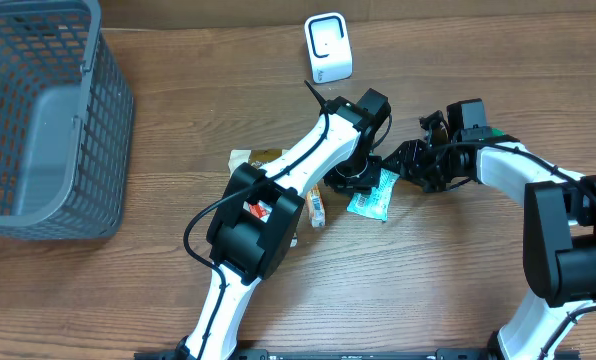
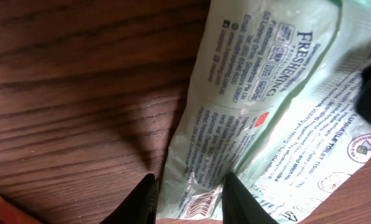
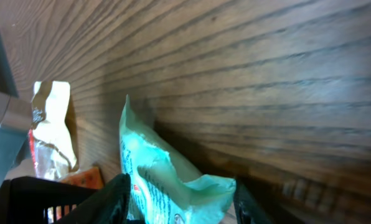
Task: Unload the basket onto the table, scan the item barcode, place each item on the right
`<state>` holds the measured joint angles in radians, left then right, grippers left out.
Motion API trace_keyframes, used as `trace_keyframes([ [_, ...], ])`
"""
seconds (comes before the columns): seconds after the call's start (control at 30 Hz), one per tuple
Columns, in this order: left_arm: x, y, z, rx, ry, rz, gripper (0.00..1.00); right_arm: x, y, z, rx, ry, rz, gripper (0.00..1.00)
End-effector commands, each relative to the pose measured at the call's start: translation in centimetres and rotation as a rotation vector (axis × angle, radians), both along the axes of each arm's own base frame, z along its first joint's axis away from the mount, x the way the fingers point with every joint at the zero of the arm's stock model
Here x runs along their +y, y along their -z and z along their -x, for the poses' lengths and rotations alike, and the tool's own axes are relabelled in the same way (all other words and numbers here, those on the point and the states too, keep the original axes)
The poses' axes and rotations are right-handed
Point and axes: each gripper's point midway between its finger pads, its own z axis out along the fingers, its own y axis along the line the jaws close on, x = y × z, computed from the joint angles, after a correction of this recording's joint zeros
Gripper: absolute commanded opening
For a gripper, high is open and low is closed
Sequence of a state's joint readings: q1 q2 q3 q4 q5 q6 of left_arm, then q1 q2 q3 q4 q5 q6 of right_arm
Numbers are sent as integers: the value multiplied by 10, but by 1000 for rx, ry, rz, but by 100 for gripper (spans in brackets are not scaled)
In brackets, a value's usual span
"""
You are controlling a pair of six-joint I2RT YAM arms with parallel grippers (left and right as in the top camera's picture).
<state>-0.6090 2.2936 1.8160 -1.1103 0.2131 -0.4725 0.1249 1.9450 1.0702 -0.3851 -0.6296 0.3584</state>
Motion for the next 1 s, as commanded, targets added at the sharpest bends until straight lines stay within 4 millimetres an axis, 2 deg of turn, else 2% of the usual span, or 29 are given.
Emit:
trace_keyframes([
  [0.0,13,9,-3,-19,-16,-66,25,1,14,19,52,-1,24,52],
  [0.13,13,9,-3,-19,-16,-65,25,12,15,24,49,-31,24,48],
  [0.33,13,9,-3,-18,-16,-66,25,25,13,23,16,-65,20,36],
  [0.57,14,8,-6,-22,-17,-63,26,20,14,24,31,-53,22,12],
  [0.63,17,3,-11,-31,-8,-56,23,18,13,22,24,-51,23,10],
  [0.7,21,-7,-20,-48,-9,-48,20,16,9,20,-1,-62,25,9],
  [0.8,27,-32,-39,-86,-41,-25,21,15,-5,15,-73,-98,32,9],
  [0.97,48,-87,-82,-185,-126,18,25,13,-35,7,-184,-110,56,4],
])
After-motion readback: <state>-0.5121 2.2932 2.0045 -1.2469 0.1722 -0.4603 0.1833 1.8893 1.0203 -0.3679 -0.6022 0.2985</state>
